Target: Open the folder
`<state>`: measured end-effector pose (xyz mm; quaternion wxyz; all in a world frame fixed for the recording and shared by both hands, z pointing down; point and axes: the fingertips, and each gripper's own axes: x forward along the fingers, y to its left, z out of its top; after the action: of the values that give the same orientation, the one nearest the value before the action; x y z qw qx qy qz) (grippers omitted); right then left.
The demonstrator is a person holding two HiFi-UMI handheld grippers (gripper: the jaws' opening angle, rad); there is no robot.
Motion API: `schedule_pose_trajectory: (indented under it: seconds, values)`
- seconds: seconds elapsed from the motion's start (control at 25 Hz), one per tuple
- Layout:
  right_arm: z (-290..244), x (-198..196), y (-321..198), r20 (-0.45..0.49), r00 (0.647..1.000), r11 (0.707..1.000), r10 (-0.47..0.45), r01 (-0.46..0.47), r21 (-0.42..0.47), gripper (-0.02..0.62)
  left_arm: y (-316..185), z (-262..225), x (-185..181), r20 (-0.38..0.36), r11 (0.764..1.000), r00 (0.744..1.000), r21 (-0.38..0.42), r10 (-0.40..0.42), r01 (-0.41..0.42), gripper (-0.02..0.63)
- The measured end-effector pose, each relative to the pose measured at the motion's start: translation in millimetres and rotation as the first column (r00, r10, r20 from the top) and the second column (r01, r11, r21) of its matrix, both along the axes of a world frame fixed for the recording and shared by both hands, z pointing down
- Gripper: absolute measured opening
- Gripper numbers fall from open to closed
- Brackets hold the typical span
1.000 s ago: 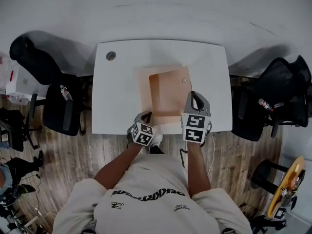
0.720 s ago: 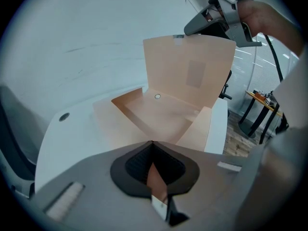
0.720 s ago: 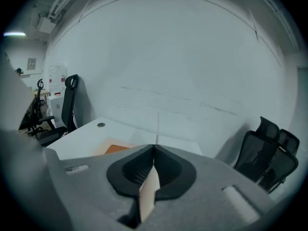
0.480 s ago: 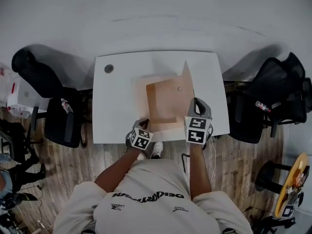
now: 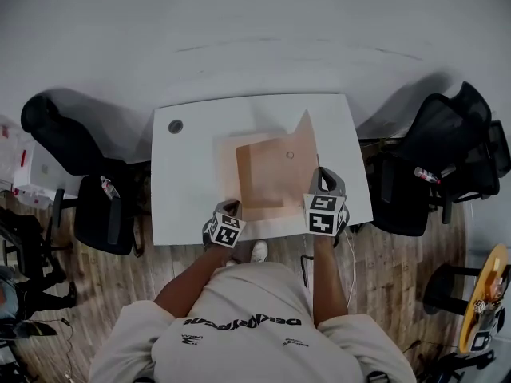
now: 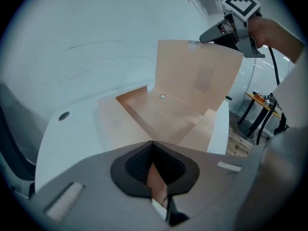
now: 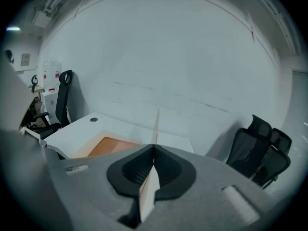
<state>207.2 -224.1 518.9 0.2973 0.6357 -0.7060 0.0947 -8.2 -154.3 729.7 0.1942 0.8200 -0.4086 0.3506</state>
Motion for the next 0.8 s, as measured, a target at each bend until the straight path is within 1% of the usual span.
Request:
schedule_pose_trajectory:
  seconds: [0.4,0.68,0.8]
  values:
    - [1,14,-3,-0.007,1.000,1.000,0.015,-0.015,0.009,0.002,0,-1,0,-0.018,1.000,1.000,-0.014,-0.003,0.003,-0.005]
    - [3,21,-8,-0.008,1.000,1.000,0.021,-0.021,0.007,0.003,-2,0,1,-0.017,1.000,1.000,-0.011,0.003,-0.003,-0.003]
    - [4,23,-9,-0.018,1.000,1.000,0.009,-0.009,-0.006,0.003,-2,-3,1,-0.018,1.000,1.000,-0.007,0.002,-0.002,-0.003]
